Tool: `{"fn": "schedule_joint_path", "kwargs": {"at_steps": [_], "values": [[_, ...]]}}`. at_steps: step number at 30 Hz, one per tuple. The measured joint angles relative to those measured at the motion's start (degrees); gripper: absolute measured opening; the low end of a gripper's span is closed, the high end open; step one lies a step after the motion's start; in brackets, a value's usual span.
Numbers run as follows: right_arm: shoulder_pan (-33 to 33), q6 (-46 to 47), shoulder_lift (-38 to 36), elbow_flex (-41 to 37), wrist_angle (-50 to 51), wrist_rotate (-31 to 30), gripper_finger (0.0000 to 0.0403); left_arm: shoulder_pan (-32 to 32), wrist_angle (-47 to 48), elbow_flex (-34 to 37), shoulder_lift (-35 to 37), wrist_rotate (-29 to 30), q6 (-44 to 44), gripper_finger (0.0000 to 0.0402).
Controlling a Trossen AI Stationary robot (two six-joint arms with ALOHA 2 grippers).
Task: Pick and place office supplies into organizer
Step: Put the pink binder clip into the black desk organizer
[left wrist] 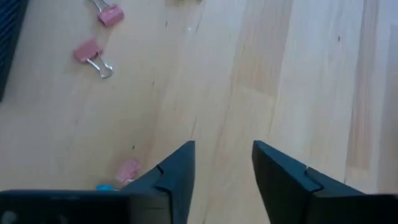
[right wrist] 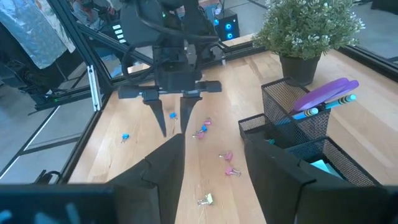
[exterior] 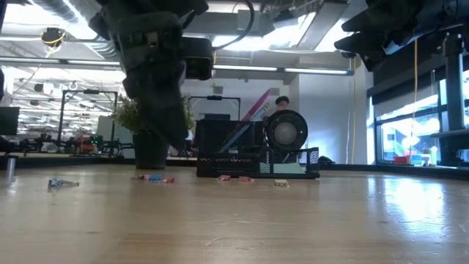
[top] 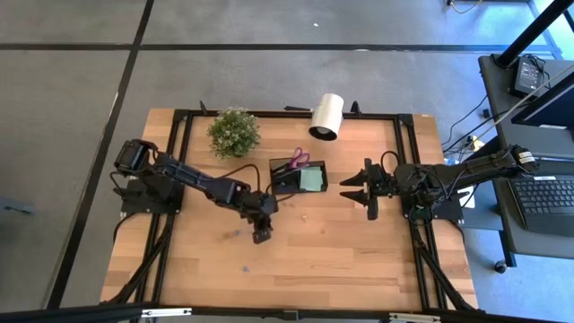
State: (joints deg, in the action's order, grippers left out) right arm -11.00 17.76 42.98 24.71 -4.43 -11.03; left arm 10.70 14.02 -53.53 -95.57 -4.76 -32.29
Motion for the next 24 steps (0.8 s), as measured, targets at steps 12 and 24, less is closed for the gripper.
{"fn": "schedule_joint_path", "kwargs": {"at_steps": [12,24], "values": [[0.0,-1.2,0.0,0.0,0.0,0.0,0.0171,-1.9,-0.9,0.0,0.0,1.6,-13.9,0.0192],[2.4,-3.3,0.0,0.0,0.0,0.0,0.0171,0.1,13.0,-6.7,-0.4,7.6,-16.6,0.0182]]}}
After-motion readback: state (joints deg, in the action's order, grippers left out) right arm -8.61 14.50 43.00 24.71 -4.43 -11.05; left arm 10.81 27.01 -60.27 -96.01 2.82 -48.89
